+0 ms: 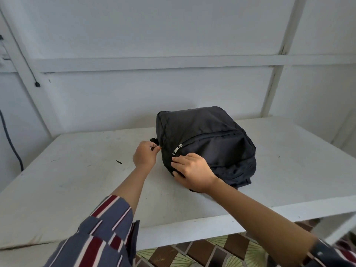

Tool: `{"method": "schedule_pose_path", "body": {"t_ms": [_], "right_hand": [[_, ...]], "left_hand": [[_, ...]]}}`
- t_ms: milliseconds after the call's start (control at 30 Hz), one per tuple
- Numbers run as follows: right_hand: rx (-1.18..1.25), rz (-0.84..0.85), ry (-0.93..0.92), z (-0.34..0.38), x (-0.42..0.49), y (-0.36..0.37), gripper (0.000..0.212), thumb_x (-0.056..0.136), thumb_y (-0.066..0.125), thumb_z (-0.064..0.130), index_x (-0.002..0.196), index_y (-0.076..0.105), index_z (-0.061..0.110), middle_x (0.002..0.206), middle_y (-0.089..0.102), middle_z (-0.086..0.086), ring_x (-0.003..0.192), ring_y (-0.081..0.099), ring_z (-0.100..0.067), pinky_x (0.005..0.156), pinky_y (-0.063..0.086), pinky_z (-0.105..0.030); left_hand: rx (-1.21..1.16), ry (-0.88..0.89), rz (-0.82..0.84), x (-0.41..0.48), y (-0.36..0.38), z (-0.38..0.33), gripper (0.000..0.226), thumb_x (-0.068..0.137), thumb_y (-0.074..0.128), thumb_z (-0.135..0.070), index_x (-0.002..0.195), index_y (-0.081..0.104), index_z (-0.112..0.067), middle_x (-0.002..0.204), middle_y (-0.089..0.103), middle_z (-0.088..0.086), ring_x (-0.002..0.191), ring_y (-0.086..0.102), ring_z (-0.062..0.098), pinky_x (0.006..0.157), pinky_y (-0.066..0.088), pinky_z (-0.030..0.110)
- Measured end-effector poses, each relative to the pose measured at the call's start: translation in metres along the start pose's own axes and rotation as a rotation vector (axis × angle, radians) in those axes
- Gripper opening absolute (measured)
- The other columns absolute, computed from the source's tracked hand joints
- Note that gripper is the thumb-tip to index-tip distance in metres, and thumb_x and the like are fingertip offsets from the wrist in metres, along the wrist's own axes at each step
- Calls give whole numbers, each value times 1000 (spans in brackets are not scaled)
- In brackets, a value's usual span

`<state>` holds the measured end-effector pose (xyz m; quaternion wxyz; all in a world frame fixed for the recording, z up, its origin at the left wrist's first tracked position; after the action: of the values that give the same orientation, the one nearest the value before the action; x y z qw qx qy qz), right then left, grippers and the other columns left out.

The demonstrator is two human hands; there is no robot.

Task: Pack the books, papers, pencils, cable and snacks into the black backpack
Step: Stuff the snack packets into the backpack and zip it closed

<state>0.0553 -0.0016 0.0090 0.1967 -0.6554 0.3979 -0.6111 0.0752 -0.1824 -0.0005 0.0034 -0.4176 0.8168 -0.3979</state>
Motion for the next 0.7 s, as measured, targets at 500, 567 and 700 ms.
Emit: {"method": "schedule_pose_path", "body": {"t_ms": [500, 567, 700], "right_hand": [[214, -88, 977, -148, -147, -77, 50, 77, 48, -13, 119, 52, 13, 122, 58, -5, 103, 60, -29, 77, 44, -30], [241, 104, 844, -146, -164, -67, 53, 78, 58, -7, 125, 51, 15, 128, 57, -5, 110, 58, -29, 82, 46, -34], [217, 223, 688, -142, -165, -50, 49, 80, 69, 8, 127, 54, 10, 136, 52, -6, 107, 60, -32, 76, 49, -37]], "left_hand": [[-117, 410, 10, -80, 13, 12, 40, 70, 75, -5, 106, 57, -10, 108, 58, -4, 95, 53, 9, 79, 45, 21], [-100, 386, 57, -87, 16, 16, 51, 69, 77, -8, 116, 57, -12, 119, 58, -2, 105, 54, 9, 85, 43, 20], [-15, 394, 104, -96, 25, 15, 54, 74, 74, -8, 125, 57, -12, 135, 52, 1, 119, 52, 18, 97, 44, 29]]}}
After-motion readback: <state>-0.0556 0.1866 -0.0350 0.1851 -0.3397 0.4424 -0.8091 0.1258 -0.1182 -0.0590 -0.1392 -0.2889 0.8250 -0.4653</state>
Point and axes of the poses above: each hand's wrist, its own x-axis towards the middle knuckle, its own y-axis out of the palm, z = x × y, the point moved 2 cm from there along x, towards the middle knuckle
